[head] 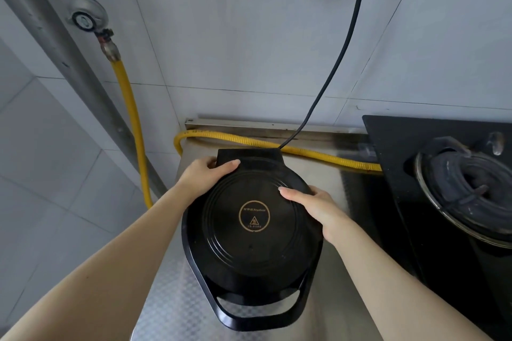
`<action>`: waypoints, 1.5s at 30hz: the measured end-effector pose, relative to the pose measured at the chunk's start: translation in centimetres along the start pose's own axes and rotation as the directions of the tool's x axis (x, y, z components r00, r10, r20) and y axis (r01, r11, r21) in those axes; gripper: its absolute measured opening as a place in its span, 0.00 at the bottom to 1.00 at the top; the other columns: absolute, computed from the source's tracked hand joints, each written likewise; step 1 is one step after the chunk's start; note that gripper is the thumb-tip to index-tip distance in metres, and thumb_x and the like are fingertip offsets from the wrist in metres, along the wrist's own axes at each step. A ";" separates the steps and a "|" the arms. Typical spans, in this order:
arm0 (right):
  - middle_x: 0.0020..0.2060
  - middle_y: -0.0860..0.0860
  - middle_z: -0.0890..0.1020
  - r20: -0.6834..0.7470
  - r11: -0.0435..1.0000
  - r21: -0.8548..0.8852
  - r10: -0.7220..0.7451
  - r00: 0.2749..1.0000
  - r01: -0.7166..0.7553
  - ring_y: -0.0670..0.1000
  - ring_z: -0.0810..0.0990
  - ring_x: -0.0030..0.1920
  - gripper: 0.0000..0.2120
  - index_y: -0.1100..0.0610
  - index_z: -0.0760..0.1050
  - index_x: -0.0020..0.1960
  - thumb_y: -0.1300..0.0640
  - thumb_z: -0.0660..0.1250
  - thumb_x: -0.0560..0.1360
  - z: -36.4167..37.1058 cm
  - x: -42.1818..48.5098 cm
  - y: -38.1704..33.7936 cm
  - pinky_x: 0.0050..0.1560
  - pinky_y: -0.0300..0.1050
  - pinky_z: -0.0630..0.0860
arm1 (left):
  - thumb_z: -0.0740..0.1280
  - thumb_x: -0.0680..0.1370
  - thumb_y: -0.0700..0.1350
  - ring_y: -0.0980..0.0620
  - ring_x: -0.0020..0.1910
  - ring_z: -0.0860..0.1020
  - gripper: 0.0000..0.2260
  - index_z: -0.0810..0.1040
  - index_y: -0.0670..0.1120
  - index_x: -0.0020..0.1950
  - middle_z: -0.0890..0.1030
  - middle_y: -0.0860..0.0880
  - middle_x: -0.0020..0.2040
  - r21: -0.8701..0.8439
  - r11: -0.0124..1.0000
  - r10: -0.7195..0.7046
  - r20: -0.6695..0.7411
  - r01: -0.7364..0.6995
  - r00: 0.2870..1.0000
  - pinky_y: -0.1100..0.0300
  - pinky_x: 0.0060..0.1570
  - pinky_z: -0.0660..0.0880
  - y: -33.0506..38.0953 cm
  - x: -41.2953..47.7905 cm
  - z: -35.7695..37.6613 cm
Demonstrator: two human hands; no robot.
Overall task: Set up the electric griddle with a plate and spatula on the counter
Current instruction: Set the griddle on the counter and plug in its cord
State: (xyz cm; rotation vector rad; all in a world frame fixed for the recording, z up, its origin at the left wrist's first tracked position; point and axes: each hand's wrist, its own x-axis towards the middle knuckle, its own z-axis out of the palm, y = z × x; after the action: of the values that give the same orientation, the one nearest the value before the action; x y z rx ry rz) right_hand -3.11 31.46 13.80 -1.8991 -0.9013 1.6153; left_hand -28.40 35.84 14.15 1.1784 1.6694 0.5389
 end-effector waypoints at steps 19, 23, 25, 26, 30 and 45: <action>0.67 0.49 0.75 -0.070 0.986 0.013 -0.167 0.983 0.168 0.56 0.74 0.65 0.34 0.47 0.68 0.72 0.37 0.71 0.69 3.7 -3.3 2.5 0.65 0.57 0.74 | 0.77 0.64 0.55 0.45 0.56 0.76 0.38 0.66 0.50 0.70 0.76 0.47 0.60 -0.323 0.938 -0.158 -0.074 0.126 0.985 0.48 0.57 0.75 -5.0 -8.8 -2.3; 0.67 0.49 0.75 -0.069 0.986 0.009 -0.167 0.984 0.168 0.56 0.74 0.66 0.34 0.47 0.68 0.72 0.38 0.71 0.69 4.1 -3.5 2.6 0.66 0.58 0.73 | 0.76 0.65 0.55 0.44 0.59 0.76 0.37 0.66 0.49 0.71 0.75 0.46 0.63 -0.339 0.932 -0.164 -0.084 0.127 0.983 0.47 0.59 0.75 -5.3 -9.3 -2.5; 0.67 0.49 0.75 -0.066 0.986 0.006 -0.166 0.984 0.167 0.56 0.74 0.66 0.34 0.47 0.68 0.71 0.38 0.71 0.69 4.3 -3.7 2.7 0.66 0.58 0.73 | 0.76 0.66 0.55 0.43 0.60 0.76 0.37 0.66 0.49 0.71 0.75 0.46 0.63 -0.344 0.930 -0.168 -0.096 0.126 0.981 0.46 0.59 0.74 -5.6 -9.5 -2.6; 0.67 0.50 0.75 -0.064 0.987 0.007 -0.163 0.985 0.163 0.56 0.74 0.66 0.34 0.47 0.68 0.71 0.37 0.71 0.69 4.5 -3.8 2.7 0.66 0.58 0.73 | 0.76 0.66 0.55 0.43 0.60 0.76 0.37 0.66 0.49 0.71 0.75 0.46 0.63 -0.345 0.930 -0.169 -0.099 0.126 0.981 0.45 0.60 0.74 -5.7 -9.6 -2.6; 0.68 0.50 0.75 -0.062 0.987 0.011 -0.158 0.986 0.159 0.57 0.74 0.67 0.35 0.47 0.68 0.72 0.37 0.71 0.69 4.7 -4.0 2.8 0.66 0.59 0.73 | 0.76 0.66 0.54 0.42 0.60 0.76 0.36 0.67 0.50 0.70 0.76 0.45 0.63 -0.359 0.925 -0.169 -0.101 0.123 0.980 0.42 0.61 0.73 -5.8 -9.6 -2.8; 0.69 0.49 0.74 -0.154 0.955 -0.180 -0.263 0.952 0.235 0.55 0.73 0.68 0.35 0.49 0.65 0.73 0.37 0.68 0.71 5.0 -6.0 2.5 0.68 0.57 0.71 | 0.73 0.66 0.62 0.46 0.66 0.72 0.39 0.65 0.51 0.72 0.72 0.47 0.69 -0.102 0.992 0.038 -0.279 -0.069 0.959 0.47 0.64 0.71 -5.9 -9.9 -2.8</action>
State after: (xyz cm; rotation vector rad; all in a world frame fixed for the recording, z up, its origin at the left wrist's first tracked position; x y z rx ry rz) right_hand -8.13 25.01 15.02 -1.9082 -1.1712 1.2375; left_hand -33.12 25.00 15.32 1.1081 1.8200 0.8529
